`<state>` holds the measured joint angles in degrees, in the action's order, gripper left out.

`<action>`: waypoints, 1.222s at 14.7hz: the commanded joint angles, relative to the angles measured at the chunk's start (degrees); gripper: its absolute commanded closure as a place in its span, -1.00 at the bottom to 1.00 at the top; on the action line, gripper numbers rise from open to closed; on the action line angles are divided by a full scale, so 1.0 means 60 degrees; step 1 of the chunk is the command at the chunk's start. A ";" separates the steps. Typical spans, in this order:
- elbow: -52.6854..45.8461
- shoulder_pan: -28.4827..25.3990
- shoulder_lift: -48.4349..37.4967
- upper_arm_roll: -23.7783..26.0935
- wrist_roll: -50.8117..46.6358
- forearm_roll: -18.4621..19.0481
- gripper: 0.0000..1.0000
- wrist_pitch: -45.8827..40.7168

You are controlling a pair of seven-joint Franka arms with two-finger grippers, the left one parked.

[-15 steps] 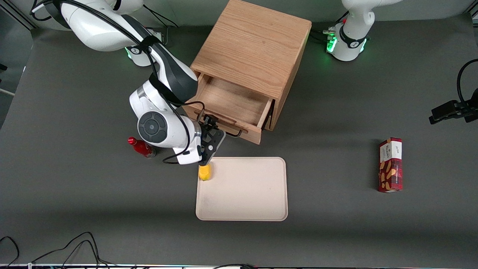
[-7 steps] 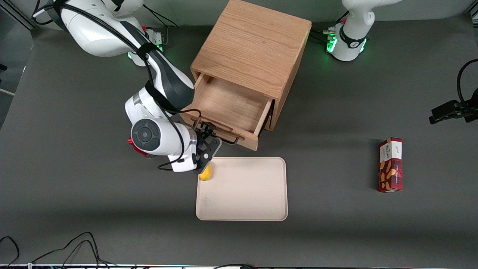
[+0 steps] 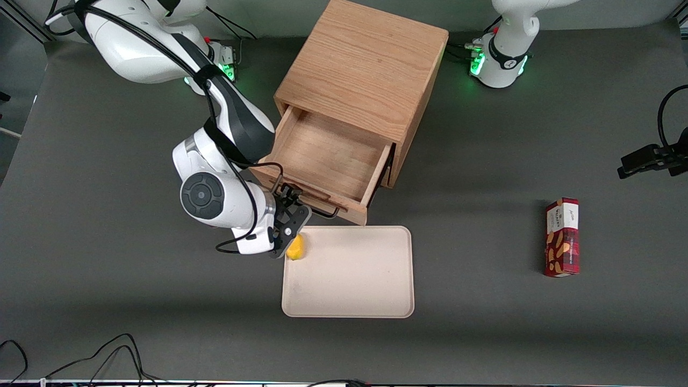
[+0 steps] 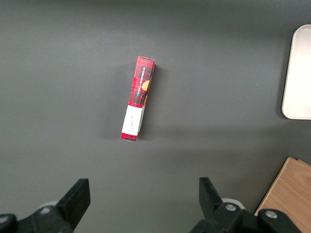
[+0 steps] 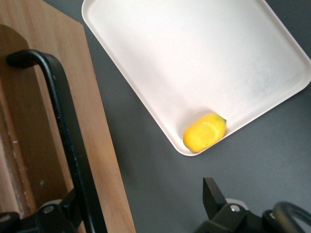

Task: Open upper drawer
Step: 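Pull the upper drawer outward by its handle with the right gripper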

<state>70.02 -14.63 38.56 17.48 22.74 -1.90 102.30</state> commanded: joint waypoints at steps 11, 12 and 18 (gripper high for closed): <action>-0.1664 -0.0007 0.1102 -0.0042 0.0180 0.0155 -1.00 0.0147; -0.1664 0.0007 0.1102 -0.0042 0.0181 0.0155 -1.00 0.0147; -0.1796 0.0007 0.1160 -0.0292 0.0590 0.0155 -1.00 0.0308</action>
<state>61.95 -14.29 43.84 16.17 24.05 -1.84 103.74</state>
